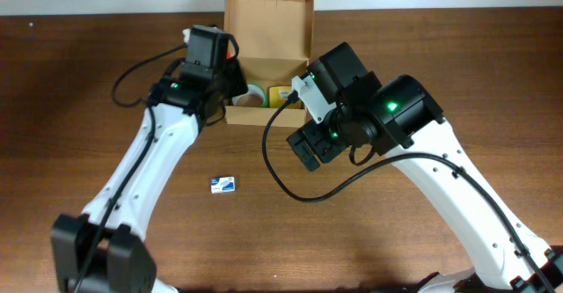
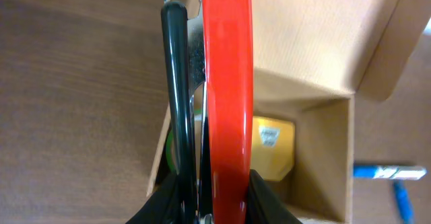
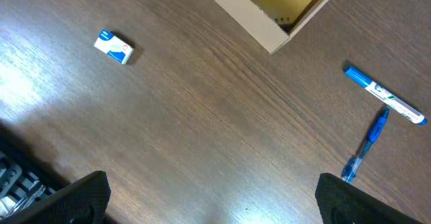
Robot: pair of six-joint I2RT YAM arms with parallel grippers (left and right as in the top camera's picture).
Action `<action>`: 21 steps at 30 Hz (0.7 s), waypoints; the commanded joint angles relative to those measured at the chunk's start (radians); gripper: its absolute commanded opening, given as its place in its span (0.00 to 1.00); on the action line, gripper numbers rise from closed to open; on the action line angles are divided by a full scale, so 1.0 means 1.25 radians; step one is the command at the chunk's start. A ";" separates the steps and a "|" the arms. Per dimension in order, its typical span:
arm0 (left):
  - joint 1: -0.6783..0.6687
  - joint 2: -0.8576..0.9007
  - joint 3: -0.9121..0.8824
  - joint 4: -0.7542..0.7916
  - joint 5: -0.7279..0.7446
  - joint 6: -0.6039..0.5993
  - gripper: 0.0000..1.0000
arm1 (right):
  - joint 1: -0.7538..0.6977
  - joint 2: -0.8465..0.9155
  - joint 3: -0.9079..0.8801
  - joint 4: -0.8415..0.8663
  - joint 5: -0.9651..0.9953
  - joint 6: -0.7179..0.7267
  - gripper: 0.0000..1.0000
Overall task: Pack container
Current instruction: 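Lift the stapler with the left gripper and carry it over the box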
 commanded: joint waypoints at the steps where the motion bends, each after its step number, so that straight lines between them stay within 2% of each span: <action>1: -0.011 0.051 0.056 -0.012 0.037 0.161 0.02 | 0.000 -0.016 0.016 0.000 -0.005 0.005 0.99; 3: -0.016 0.070 0.085 -0.032 0.038 0.248 0.02 | 0.000 -0.016 0.016 0.000 -0.004 0.004 0.99; 5: -0.020 0.077 0.108 -0.045 0.038 0.377 0.02 | 0.000 -0.016 0.016 0.000 -0.004 0.004 0.99; 13: -0.019 0.077 0.113 -0.012 0.090 0.797 0.02 | 0.000 -0.016 0.016 0.000 -0.004 0.004 0.99; 18: -0.019 0.078 0.113 -0.006 0.095 0.897 0.02 | 0.000 -0.016 0.016 0.000 -0.005 0.004 0.99; 21: -0.019 0.086 0.113 -0.006 0.147 0.949 0.02 | 0.000 -0.016 0.016 0.000 -0.004 0.004 0.99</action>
